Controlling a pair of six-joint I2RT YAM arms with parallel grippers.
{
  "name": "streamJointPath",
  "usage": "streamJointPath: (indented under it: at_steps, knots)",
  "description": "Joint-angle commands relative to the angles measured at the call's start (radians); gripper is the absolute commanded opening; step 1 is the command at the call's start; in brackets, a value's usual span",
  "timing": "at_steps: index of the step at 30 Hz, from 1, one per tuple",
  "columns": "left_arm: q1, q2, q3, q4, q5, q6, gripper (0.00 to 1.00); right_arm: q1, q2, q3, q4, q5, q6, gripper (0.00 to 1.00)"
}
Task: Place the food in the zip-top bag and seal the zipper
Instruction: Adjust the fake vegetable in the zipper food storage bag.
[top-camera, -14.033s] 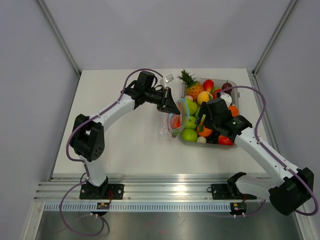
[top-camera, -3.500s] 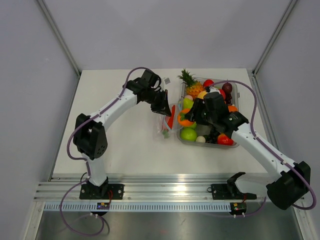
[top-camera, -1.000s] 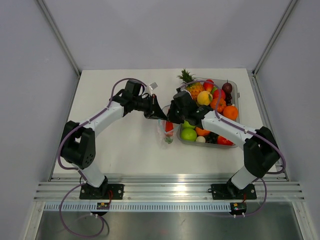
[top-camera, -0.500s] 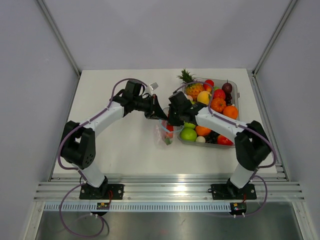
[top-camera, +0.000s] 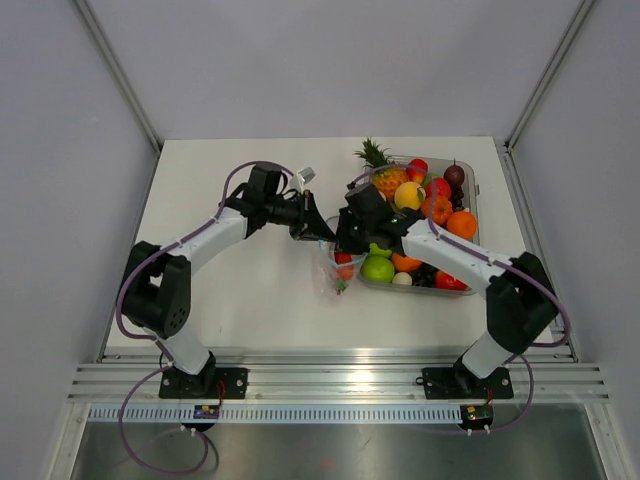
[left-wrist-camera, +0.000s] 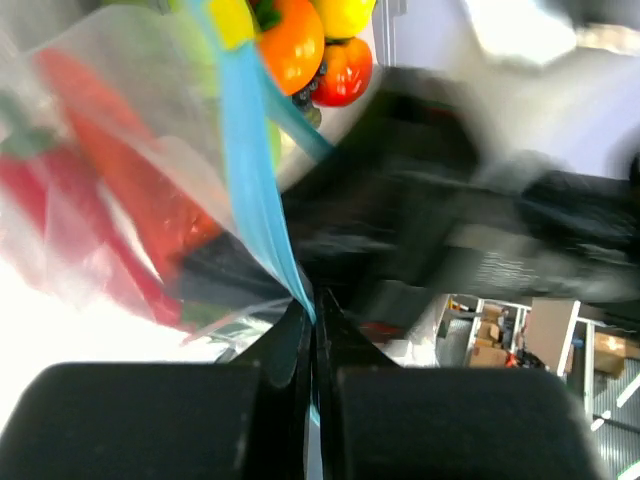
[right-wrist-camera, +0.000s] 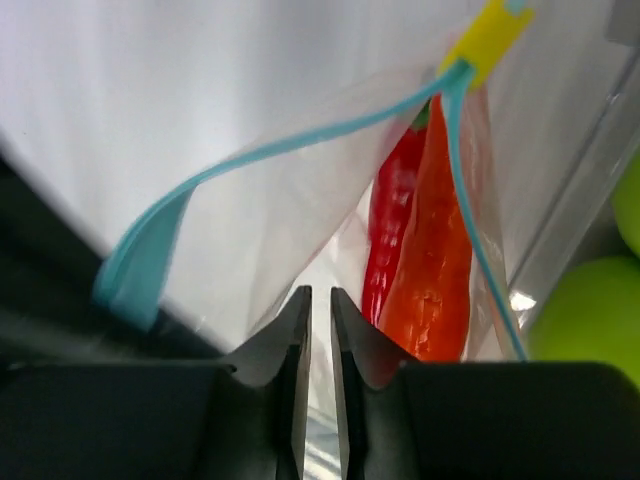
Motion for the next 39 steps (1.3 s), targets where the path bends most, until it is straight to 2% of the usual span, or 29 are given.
streamJointPath:
  at_steps: [1,8,14,17,20,21,24,26,30,39]
  knots:
    - [-0.005,-0.022,0.036,0.035,0.031,0.009,0.0,0.014,-0.137,0.082,0.014,0.023,-0.049,0.21]
    - [-0.005,-0.032,0.05,0.011,0.023,0.024,0.0,0.015,-0.113,0.117,-0.109,0.142,-0.069,0.2]
    - [-0.005,-0.031,0.059,0.007,0.023,0.024,0.0,0.023,-0.069,0.146,-0.179,0.162,-0.084,0.2]
    - [-0.004,-0.029,0.062,0.009,0.023,0.024,0.0,0.028,-0.029,0.134,-0.199,0.121,-0.084,0.2]
    - [0.004,-0.037,0.056,0.015,0.032,0.021,0.0,0.035,0.075,0.07,-0.146,0.026,-0.061,0.21]
    - [0.009,-0.043,0.047,0.027,0.04,0.012,0.0,0.038,0.158,0.054,-0.118,-0.002,-0.056,0.21]
    - [0.018,-0.069,0.005,0.153,0.081,-0.081,0.0,0.04,0.337,0.121,-0.113,-0.033,-0.072,0.16]
    - [0.019,-0.088,0.01,0.155,0.071,-0.088,0.0,0.057,0.305,0.162,-0.11,-0.023,-0.078,0.15]
    - [0.032,-0.081,0.022,0.1,0.07,-0.045,0.0,0.063,0.047,0.142,-0.032,0.03,-0.078,0.18]
    - [0.033,-0.077,0.016,0.084,0.058,-0.026,0.0,0.065,-0.151,0.146,-0.06,0.061,-0.084,0.19]
